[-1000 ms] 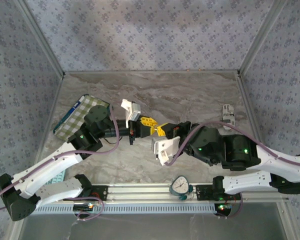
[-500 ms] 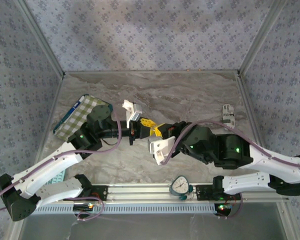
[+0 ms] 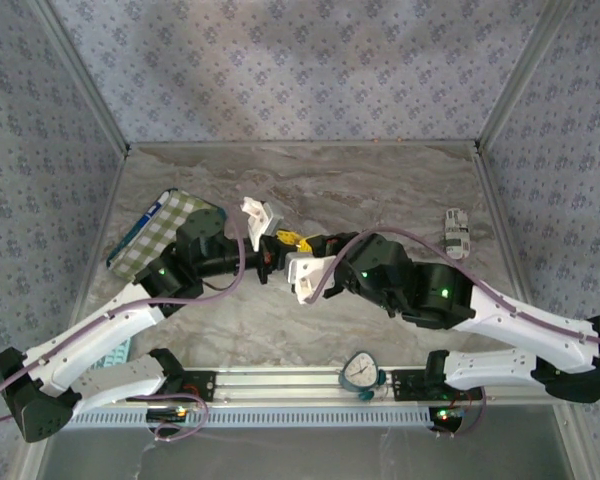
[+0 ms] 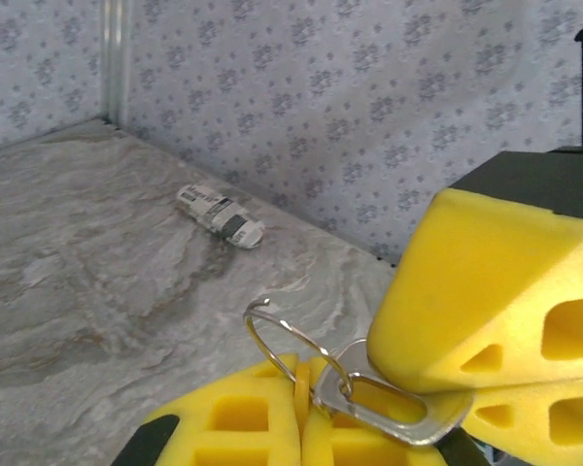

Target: Remove the keys from the keyring

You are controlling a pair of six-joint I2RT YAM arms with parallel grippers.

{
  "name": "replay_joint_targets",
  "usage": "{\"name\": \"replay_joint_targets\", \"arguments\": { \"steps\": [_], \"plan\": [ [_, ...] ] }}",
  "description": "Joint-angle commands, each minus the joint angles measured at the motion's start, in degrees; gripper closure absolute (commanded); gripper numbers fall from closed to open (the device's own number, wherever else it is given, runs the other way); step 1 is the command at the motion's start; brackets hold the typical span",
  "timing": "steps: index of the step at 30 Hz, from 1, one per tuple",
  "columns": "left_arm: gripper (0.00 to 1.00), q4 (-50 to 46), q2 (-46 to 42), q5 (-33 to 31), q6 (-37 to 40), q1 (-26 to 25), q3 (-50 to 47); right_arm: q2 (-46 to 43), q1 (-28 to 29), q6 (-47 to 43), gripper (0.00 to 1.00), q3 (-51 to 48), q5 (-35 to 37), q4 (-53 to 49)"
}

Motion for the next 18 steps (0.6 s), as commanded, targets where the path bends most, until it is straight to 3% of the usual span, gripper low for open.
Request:
{"name": "replay_joint_targets", "arguments": {
  "steps": [1,6,12,18],
  "plan": [
    [1.00,18.7,-0.7,4.5,2.8,-4.8,5.2,8.2,1.5,6.7,1.00,-4.9,-18.9,3.7],
    [1.00,19.8,-1.9,1.6,3.6,-5.4,4.1,7.0,1.2,10.1,1.00,-7.1,-22.0,8.7],
    [1.00,21.1,-3.3,-2.1,3.6,-5.4,2.3,1.9,-1.3,16.2,1.00,-11.2,-31.8,13.1],
    [0.78,23.0,-2.4,-3.0,1.9,-5.4,1.0,-0.5,-3.0,19.4,1.00,-12.6,-29.1,19.0]
  ]
}}
